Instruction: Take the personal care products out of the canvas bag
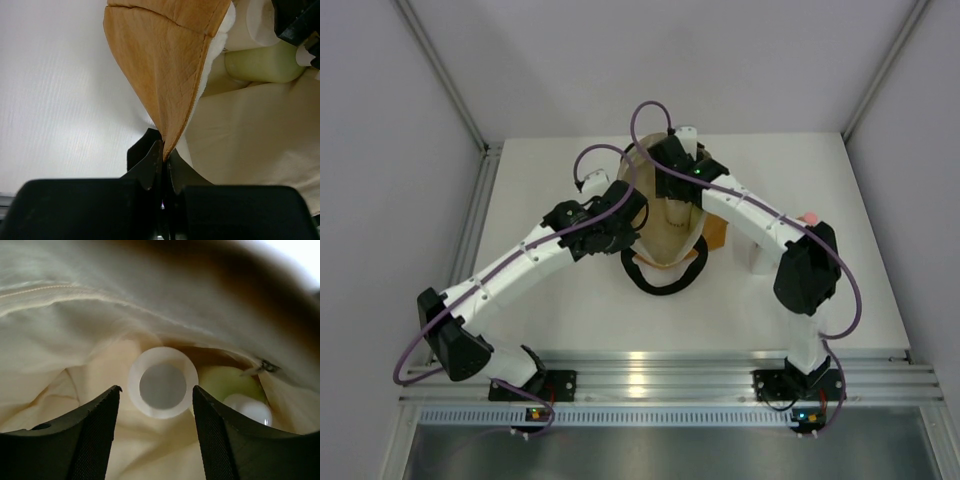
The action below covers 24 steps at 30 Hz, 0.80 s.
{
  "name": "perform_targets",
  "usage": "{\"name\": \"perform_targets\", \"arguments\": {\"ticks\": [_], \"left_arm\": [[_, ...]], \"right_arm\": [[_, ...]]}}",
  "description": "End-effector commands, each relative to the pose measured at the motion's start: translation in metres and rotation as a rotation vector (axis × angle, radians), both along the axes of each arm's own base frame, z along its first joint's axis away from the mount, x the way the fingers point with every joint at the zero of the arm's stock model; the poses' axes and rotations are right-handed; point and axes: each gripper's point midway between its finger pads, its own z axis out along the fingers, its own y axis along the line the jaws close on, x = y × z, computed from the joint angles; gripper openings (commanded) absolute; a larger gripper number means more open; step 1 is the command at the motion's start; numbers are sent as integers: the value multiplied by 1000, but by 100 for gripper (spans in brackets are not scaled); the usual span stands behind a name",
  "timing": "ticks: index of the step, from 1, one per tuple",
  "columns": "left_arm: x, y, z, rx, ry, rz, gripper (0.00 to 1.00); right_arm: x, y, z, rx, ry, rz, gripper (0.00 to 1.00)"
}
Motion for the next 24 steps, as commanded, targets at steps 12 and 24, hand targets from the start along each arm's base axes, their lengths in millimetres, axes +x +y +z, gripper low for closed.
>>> {"name": "perform_targets", "arguments": {"ticks": [12,24], "left_arm": [[3,2,11,-19,-44,4,0],[7,1,14,-6,-54,-1,0]], "right_arm": [[21,-11,-33,31,73,-79,57],[5,-13,-52,40,133,-74,43]]}}
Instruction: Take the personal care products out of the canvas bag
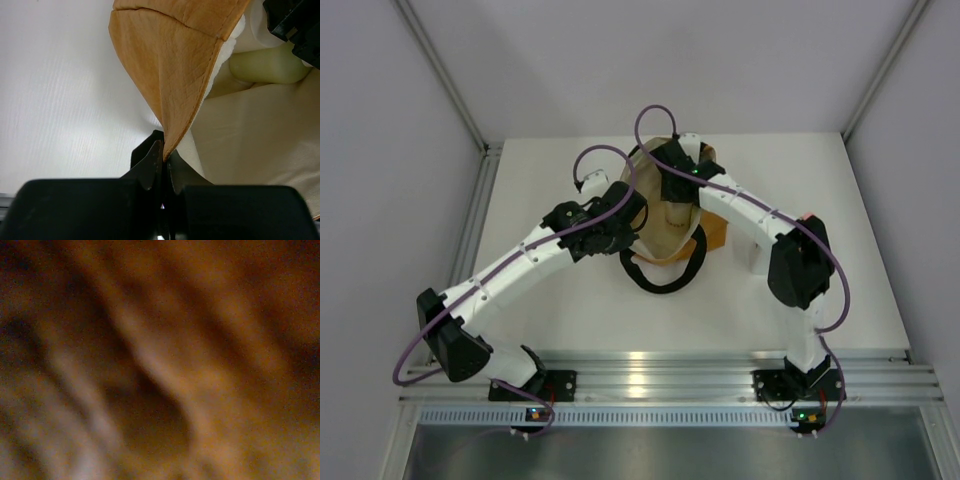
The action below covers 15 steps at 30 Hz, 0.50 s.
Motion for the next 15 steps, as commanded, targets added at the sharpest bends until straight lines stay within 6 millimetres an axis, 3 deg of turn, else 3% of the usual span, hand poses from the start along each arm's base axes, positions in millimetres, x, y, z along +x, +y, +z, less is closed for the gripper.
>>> {"name": "perform_targets", "arguments": {"ticks": [1,4,8,10,15], "left_arm": [[8,-3,15,-24,-49,0,0],[8,-4,16,-26,-48,-3,0],[10,-6,18,-26,-50,-5,0],[11,-4,18,-26,-54,0,0],[11,-4,17,-24,-54,6,0]], "right_arm": [[-9,-6,-11,18,56,-11,43],[-9,-9,-14,4,59,-13,40],[-12,-3,-13,16,71,24,15],[-12,4,-4,36,60,50,0],[-18,20,45,54,-32,131,0]]}}
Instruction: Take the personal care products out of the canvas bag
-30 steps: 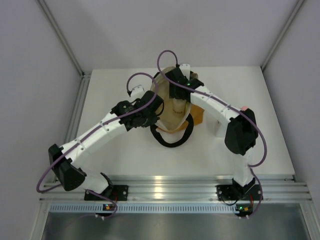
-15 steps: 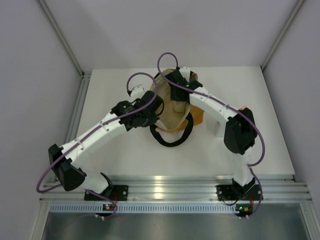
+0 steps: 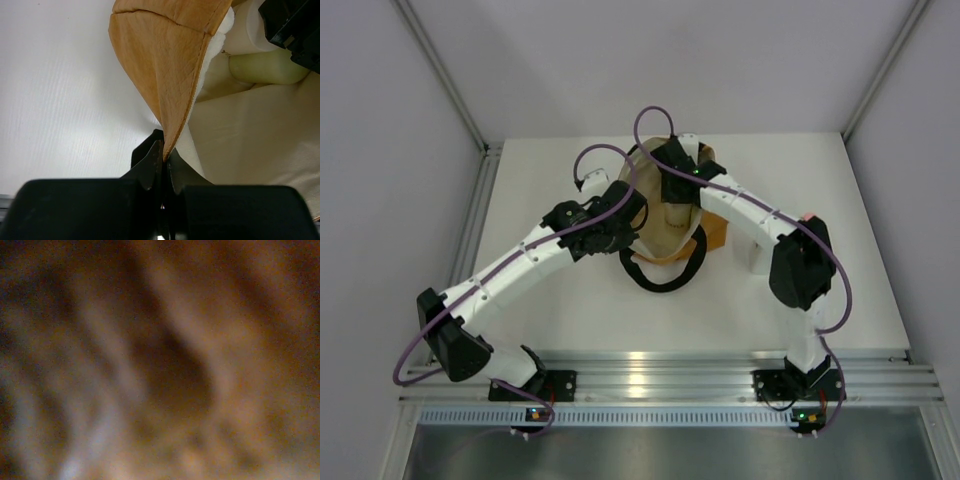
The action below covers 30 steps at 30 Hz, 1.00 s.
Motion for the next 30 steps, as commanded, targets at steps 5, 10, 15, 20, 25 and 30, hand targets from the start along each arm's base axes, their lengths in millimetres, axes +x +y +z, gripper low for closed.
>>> {"name": "perform_targets", "arguments": {"ticks": [5,10,15,20,25,30], "left_arm": [[11,-4,17,-34,-53,20,0],[11,-4,16,-35,-50,26,0],[11,-2,16,-38,-53,38,0],[11,-1,16,-38,-55,39,0],[11,-2,15,-36,-54,41,0],[12,-2,14,-34,-53,44,0]], "right_arm": [[-20,26,78,101,-105,120,0],[-31,37,116,129,-176,170,0],[-44,37,150,149,-237,205,0],[-58,35,181,165,-293,247,0],[-76,27,220,190,-345,304,0],[-96,24,253,204,-358,392,0]]}}
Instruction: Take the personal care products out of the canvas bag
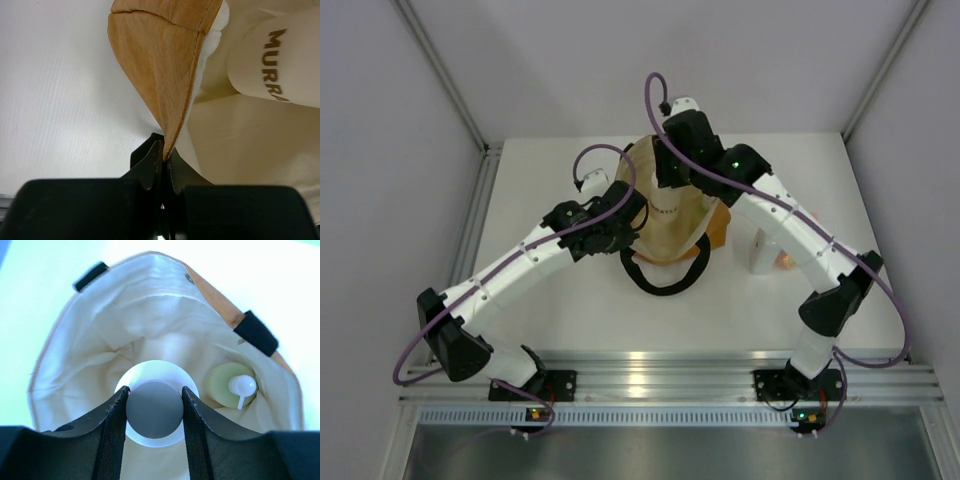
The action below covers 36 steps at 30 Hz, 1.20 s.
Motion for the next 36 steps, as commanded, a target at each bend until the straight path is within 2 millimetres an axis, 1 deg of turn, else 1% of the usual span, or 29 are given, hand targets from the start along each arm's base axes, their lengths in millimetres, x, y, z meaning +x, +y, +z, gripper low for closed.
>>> {"name": "perform_targets", "arguments": {"ticks": [1,3,4,5,6,7,13,14,16,17,18,19,20,22,23,25,26,28,29,30,31,32,33,34,35,36], "left_arm": [[12,-2,13,-22,-49,29,0],[12,-3,12,-22,-47,28,0],[12,-3,12,-22,-44,26,0],[12,-4,11,-22,-42,25,0],[12,-3,10,-19,-40,24,0],[12,-4,10,-22,-41,23,0],[11,-3,8,-17,-35,22,0],[11,-3,7,-18,-33,24,0],[11,-3,7,-17,-31,23,0],[10,-4,6,-18,-28,20,0],[11,-4,7,-20,-28,21,0],[11,-5,6,-20,-28,21,0],[11,-4,7,-19,-29,20,0],[11,-4,7,-19,-32,18,0],[10,-4,7,-16,-30,17,0],[10,-3,5,-16,-27,19,0],[10,-3,5,-16,-25,20,0],[9,-4,5,-19,-23,18,0],[9,-5,4,-20,-21,15,0],[8,-5,4,-20,-19,13,0],[9,-5,4,-21,-20,14,0],[9,-5,4,-20,-19,12,0],[9,-5,5,-21,-22,12,0],[9,-5,6,-20,-23,10,0],[9,-5,7,-21,-25,10,0],[10,-5,8,-22,-27,9,0]], "right_arm": [[-30,-7,108,156,-187,93,0],[-40,-11,116,162,-184,124,0],[-44,-12,125,176,-196,140,0],[-50,-10,130,188,-196,175,0],[-57,-12,133,190,-189,192,0],[-61,-14,141,203,-200,202,0],[-88,-37,170,253,-240,220,0],[-93,-44,177,267,-253,218,0],[-97,-52,181,273,-259,197,0],[-101,-60,186,283,-269,180,0],[-103,-65,185,281,-268,166,0],[-104,-73,186,271,-272,136,0],[-108,-83,191,277,-286,117,0],[-110,-100,191,264,-297,60,0],[-117,-111,197,271,-313,42,0],[-118,-126,196,255,-324,-10,0],[-124,-136,198,254,-330,-26,0],[-123,-147,189,221,-324,-67,0],[-128,-156,188,220,-329,-84,0],[-126,-160,178,196,-314,-104,0],[-125,-167,174,179,-317,-141,0],[-128,-177,174,179,-327,-168,0],[-126,-180,163,151,-313,-189,0],[-125,-189,160,137,-319,-235,0],[-129,-197,158,140,-328,-258,0],[-125,-198,146,119,-323,-283,0]]}}
